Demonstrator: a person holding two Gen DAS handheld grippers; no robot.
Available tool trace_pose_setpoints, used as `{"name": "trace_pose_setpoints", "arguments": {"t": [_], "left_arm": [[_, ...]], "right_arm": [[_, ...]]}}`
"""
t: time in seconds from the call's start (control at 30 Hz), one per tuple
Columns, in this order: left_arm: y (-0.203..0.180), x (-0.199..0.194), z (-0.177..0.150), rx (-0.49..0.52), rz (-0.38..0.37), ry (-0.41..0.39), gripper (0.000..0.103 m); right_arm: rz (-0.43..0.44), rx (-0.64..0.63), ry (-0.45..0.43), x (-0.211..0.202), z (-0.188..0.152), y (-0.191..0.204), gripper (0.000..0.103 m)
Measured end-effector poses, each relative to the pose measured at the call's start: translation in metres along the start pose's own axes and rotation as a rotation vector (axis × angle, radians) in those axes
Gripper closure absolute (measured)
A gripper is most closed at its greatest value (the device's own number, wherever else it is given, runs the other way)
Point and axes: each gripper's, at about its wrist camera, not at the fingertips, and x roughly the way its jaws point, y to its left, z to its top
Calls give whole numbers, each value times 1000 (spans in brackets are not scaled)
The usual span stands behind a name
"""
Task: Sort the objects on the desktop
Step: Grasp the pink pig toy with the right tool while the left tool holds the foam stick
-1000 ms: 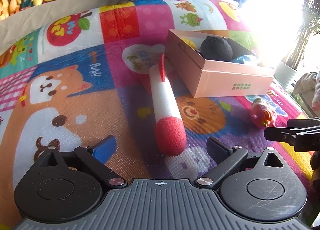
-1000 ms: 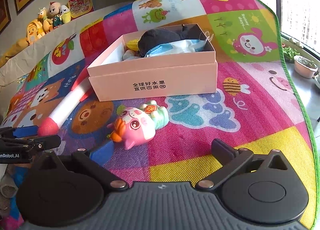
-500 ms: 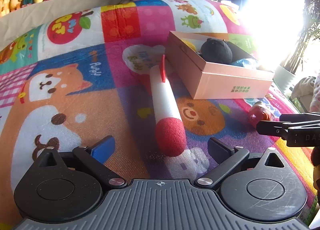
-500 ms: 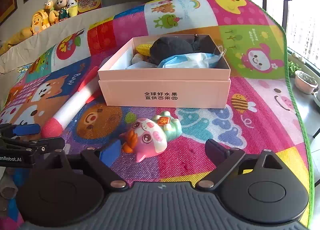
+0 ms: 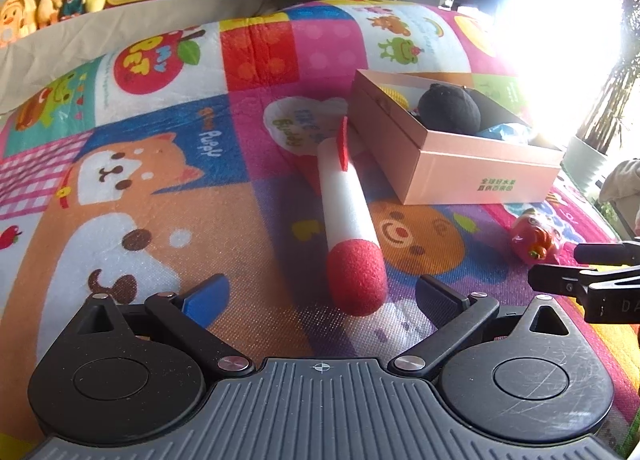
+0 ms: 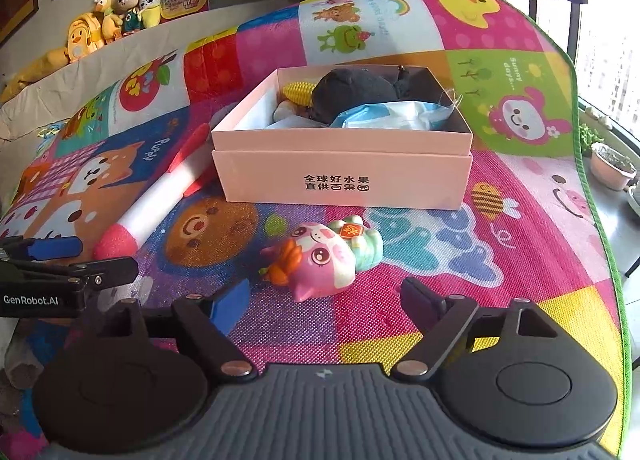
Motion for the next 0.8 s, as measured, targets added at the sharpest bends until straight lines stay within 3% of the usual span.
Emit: {"name": "trace_pose_setpoints", "arguments": {"t": [0.13,0.27,0.37,0.6,0.8], "left_arm": [[-2,1,0,12,-3,5,1],[-2,2,0,11,-3,12,1],[-1,2,-1,11,-5,14,1],[-1,2,-1,12,-5,16,0],[-2,3,-1,12,-5,18,0]], "right_arm": [[16,-11,15,2,-1,2,21],[159,3,5,-1,1,9,21],[206,-31,-28,-9,1,18,21],[36,-43,-93,-9,11,10,15],[19,-73,-47,22,18,6,8]]}}
